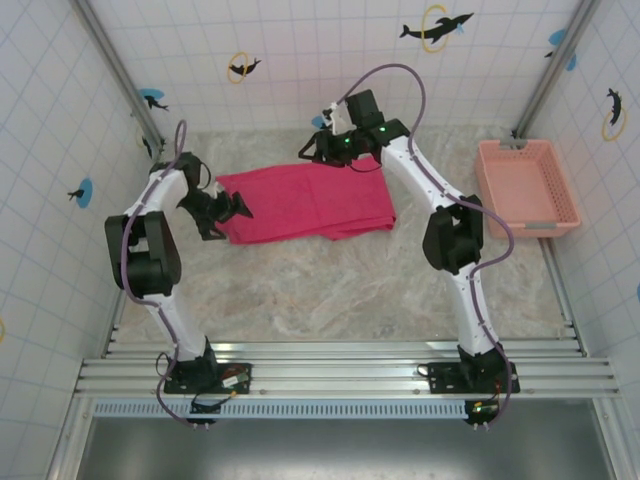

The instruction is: Roll up the long pants

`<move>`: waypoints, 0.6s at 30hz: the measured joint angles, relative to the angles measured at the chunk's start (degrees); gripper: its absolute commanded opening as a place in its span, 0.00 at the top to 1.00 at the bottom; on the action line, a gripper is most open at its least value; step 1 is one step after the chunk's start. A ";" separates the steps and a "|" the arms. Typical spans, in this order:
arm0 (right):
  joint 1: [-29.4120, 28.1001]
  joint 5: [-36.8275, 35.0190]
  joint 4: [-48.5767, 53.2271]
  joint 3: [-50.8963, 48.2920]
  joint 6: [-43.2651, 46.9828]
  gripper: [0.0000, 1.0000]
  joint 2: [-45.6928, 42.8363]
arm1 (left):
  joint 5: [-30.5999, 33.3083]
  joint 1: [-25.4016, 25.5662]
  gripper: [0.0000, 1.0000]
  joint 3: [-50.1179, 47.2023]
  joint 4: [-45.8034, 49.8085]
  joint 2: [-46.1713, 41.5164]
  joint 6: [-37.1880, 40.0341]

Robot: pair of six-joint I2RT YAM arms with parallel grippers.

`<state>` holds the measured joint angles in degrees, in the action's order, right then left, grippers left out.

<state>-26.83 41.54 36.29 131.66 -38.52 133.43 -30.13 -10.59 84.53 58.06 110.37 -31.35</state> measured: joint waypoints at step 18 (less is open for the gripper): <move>1.07 0.59 2.29 -1.01 2.32 0.47 0.00 | 6.67 -0.61 0.56 5.07 -1.75 10.40 -0.22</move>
<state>-25.76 42.13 38.59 130.65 -36.21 133.43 -23.46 -11.20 89.60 56.31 120.77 -31.57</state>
